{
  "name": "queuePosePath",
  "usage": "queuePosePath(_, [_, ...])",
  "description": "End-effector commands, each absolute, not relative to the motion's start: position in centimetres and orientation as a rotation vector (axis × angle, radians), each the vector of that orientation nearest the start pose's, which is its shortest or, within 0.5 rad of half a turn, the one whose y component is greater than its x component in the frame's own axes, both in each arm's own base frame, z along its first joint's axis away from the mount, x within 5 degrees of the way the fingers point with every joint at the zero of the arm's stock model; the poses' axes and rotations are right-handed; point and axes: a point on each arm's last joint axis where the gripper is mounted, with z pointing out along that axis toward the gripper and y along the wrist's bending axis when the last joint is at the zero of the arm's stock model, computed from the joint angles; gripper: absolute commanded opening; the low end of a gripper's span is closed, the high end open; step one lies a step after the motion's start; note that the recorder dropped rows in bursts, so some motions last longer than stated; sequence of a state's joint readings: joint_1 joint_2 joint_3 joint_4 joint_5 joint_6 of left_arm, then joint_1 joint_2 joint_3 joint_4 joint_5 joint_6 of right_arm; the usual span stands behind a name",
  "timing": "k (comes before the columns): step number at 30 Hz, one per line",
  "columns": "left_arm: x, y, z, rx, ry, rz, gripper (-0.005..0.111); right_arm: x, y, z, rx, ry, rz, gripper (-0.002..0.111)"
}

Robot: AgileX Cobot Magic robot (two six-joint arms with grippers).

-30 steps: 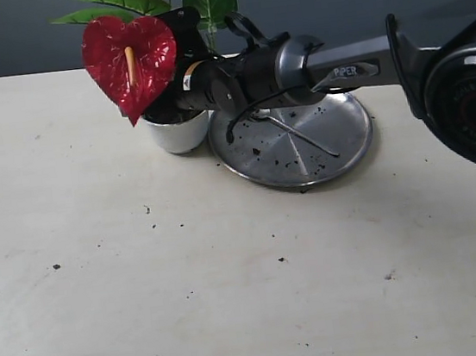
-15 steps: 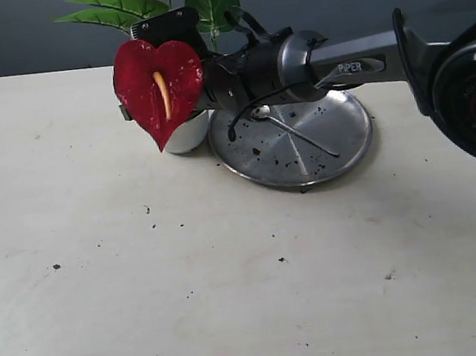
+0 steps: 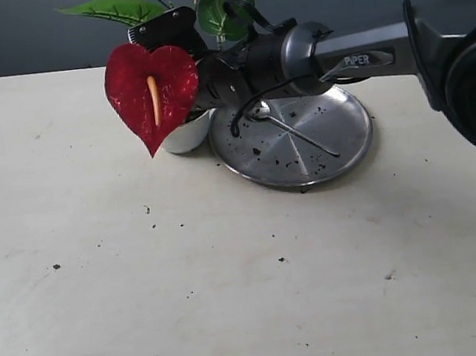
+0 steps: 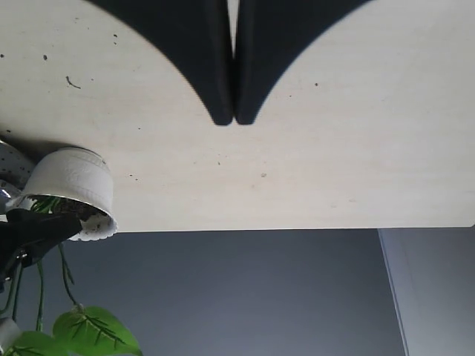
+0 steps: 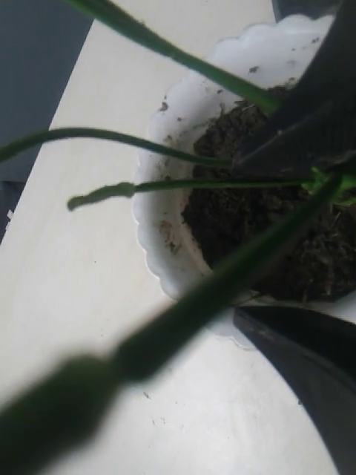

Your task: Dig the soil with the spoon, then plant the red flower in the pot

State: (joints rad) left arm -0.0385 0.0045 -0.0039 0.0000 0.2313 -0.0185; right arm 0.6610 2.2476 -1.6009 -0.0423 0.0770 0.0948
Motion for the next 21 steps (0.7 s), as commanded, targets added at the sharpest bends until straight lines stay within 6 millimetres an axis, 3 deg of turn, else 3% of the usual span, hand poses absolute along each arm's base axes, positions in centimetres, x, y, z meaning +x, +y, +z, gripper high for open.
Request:
queuePosePath(1, [5.5, -0.3, 19.2, 0.017, 1.716, -0.052, 0.001, 39.3, 30.1, 14.4, -0.708, 2.225, 0.336, 0.052])
queuePosePath(21, [5.5, -0.3, 19.2, 0.017, 1.716, -0.052, 0.001, 39.9, 30.7, 15.9, -0.680, 2.073, 0.388, 0.051])
